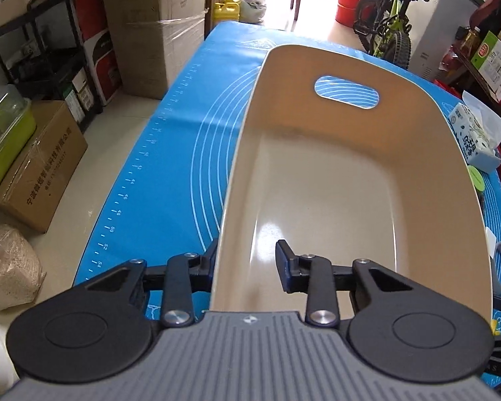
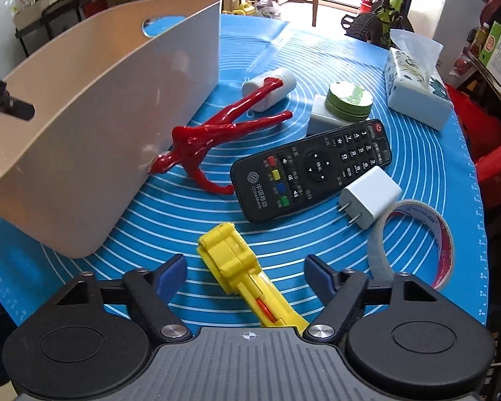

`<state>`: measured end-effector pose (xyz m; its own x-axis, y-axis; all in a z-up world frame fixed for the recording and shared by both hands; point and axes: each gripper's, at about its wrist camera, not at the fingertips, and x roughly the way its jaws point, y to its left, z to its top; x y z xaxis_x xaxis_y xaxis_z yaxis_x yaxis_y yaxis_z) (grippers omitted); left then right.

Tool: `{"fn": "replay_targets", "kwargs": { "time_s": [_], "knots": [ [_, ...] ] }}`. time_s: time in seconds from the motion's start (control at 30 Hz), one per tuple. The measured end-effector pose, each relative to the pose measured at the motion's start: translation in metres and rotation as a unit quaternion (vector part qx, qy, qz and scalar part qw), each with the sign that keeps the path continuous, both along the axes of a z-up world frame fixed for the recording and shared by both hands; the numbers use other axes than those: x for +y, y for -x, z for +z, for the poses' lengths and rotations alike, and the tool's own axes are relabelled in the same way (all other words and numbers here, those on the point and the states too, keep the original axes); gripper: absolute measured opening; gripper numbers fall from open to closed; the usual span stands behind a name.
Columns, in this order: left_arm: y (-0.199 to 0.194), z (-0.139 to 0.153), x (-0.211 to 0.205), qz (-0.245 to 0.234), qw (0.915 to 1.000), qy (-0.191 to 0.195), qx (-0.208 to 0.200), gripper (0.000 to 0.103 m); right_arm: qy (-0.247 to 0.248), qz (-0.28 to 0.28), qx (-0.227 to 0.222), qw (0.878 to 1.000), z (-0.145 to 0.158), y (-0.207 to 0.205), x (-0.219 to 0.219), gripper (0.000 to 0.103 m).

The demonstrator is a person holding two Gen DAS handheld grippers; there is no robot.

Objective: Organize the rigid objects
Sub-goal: 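Grasp the beige basket rim with left tool while right tool grasps the yellow toy, then lift the yellow toy with the right tool and release it into the basket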

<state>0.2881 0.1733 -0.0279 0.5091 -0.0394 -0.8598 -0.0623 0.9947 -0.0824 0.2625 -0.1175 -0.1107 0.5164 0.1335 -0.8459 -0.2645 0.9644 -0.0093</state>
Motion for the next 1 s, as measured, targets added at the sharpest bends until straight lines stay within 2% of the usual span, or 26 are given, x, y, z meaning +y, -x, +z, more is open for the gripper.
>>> {"fn": "replay_targets", "kwargs": {
  "time_s": [0.07, 0.2, 0.23, 0.27, 0.3, 0.37, 0.47, 0.77, 1.0],
  "knots": [
    [-0.003, -0.001, 0.003, 0.004, 1.0, 0.0, 0.005, 0.024, 0.0, -0.002, 0.005, 1.0, -0.001, -0.003, 0.001, 0.067],
    [-0.006, -0.003, 0.009, 0.007, 0.9999, 0.01, 0.009, 0.018, 0.0, 0.002, 0.004, 1.0, 0.0, -0.004, 0.007, 0.057],
    [-0.006, -0.003, 0.009, 0.005, 0.9999, 0.007, 0.008, 0.014, 0.001, 0.003, 0.005, 1.0, -0.001, -0.005, 0.008, 0.055],
    [-0.007, -0.003, 0.008, 0.005, 1.0, -0.003, 0.007, 0.006, 0.004, 0.003, 0.005, 1.0, -0.001, -0.004, 0.01, 0.049],
    [-0.007, -0.004, 0.009, 0.006, 0.9999, -0.012, 0.007, 0.005, 0.008, 0.003, 0.003, 1.0, -0.002, -0.004, 0.011, 0.046],
    [-0.008, -0.004, 0.013, 0.008, 0.9999, 0.0, 0.007, 0.004, 0.008, 0.001, -0.002, 1.0, -0.001, -0.002, 0.012, 0.045],
    [-0.008, -0.005, 0.013, 0.007, 1.0, 0.0, 0.007, 0.004, 0.006, -0.013, -0.007, 1.0, 0.001, -0.001, 0.011, 0.034],
    [-0.008, -0.005, 0.014, 0.014, 0.9999, 0.003, 0.009, 0.005, -0.019, -0.07, -0.04, 0.997, 0.02, 0.01, -0.004, 0.034],
    [-0.008, -0.005, 0.015, 0.02, 0.9997, 0.005, 0.014, 0.005, -0.031, -0.088, -0.088, 0.992, 0.056, 0.017, -0.009, 0.034]
  ]
}}
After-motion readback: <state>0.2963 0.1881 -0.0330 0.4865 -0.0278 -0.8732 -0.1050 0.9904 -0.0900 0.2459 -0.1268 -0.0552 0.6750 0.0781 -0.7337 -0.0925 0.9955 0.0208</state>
